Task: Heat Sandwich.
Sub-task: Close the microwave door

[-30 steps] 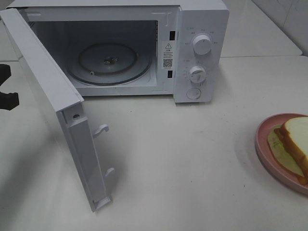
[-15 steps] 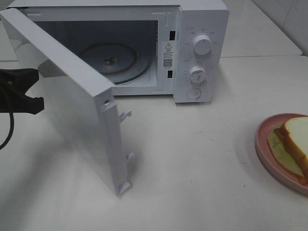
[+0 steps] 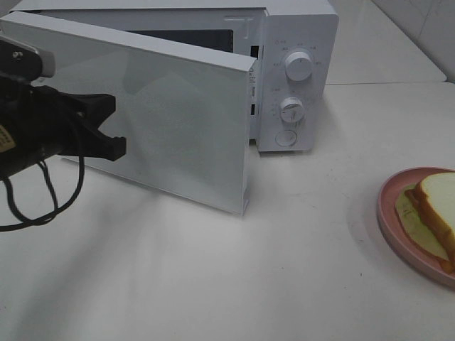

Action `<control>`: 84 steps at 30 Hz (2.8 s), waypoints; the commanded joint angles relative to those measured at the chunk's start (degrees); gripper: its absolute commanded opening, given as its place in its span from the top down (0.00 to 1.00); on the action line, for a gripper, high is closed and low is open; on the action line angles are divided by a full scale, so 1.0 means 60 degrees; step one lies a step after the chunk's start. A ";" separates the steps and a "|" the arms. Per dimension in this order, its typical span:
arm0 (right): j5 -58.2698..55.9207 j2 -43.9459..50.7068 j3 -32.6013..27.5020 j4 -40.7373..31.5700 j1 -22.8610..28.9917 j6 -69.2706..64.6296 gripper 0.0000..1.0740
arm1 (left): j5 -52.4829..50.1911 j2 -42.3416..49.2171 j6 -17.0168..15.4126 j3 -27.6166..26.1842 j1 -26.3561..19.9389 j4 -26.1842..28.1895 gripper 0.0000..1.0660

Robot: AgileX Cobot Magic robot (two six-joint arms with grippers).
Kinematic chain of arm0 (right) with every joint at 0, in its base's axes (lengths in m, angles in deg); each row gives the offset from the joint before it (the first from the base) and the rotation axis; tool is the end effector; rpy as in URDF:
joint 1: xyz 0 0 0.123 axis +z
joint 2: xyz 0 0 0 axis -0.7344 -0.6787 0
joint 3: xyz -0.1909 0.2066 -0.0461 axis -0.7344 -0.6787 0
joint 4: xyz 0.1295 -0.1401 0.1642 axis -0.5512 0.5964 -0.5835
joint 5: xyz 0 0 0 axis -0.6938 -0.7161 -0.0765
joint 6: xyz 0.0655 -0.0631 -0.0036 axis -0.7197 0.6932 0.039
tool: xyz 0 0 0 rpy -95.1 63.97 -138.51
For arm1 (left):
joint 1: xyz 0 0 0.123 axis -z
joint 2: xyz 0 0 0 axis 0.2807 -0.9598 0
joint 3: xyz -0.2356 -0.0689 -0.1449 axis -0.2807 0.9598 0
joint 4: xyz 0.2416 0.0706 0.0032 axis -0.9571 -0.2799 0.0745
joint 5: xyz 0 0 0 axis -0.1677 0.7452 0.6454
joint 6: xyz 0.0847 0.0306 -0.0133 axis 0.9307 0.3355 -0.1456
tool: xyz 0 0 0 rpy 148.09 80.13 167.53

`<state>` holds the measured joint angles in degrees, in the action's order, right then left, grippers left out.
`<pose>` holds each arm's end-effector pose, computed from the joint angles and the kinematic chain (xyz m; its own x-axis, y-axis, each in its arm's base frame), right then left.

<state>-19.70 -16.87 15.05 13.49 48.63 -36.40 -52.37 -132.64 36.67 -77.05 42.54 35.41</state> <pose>-0.0036 -0.0109 0.2823 -0.3979 0.0205 -0.9172 0.0972 0.9951 -0.0199 0.2603 -0.1347 0.1754 -0.1614 0.1681 -0.9725 0.5105 0.8575 0.0635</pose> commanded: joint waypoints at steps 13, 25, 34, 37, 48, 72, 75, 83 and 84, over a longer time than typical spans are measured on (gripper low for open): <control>0.0124 0.0258 -0.0010 -0.0038 -0.0076 0.0201 0.30 | 0.0000 -0.1261 0.0640 -0.1642 0.1633 0.1757 1.00; 0.0124 0.0258 -0.0010 -0.0038 -0.0076 0.0201 0.30 | 0.0353 -0.2063 0.1356 -0.2903 0.2311 0.3161 1.00; 0.0124 0.0258 -0.0010 -0.0057 -0.0076 0.0201 0.30 | 0.0907 -0.2511 0.1356 -0.4030 0.2349 0.3189 1.00; 0.0124 0.0258 -0.0010 -0.0057 -0.0076 0.0201 0.30 | 0.1232 -0.2645 0.1356 -0.4412 0.2349 0.3189 1.00; 0.0124 0.0258 -0.0010 -0.0057 -0.0076 0.0201 0.30 | 0.1767 -0.3151 0.1356 -0.5414 0.2349 0.3189 1.00; 0.0124 0.0258 -0.0010 -0.0057 -0.0076 0.0201 0.30 | 0.2254 -0.4240 0.1356 -0.7238 0.2349 0.3457 1.00; 0.0124 0.0258 -0.0010 -0.0057 -0.0076 0.0201 0.30 | 0.2263 -0.4383 0.1356 -0.7448 0.2292 0.3552 1.00; 0.0124 0.0258 -0.0010 -0.0057 -0.0076 0.0201 0.30 | 0.2340 -0.4450 0.1385 -0.7582 0.2292 0.3562 1.00; 0.0124 0.0258 -0.0010 -0.0057 -0.0076 0.0201 0.30 | 0.2406 -0.4421 0.1385 -0.7582 0.2292 0.3562 1.00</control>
<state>-19.70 -16.87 15.05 13.31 48.63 -35.83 -34.84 -159.06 44.97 -121.00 58.01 52.65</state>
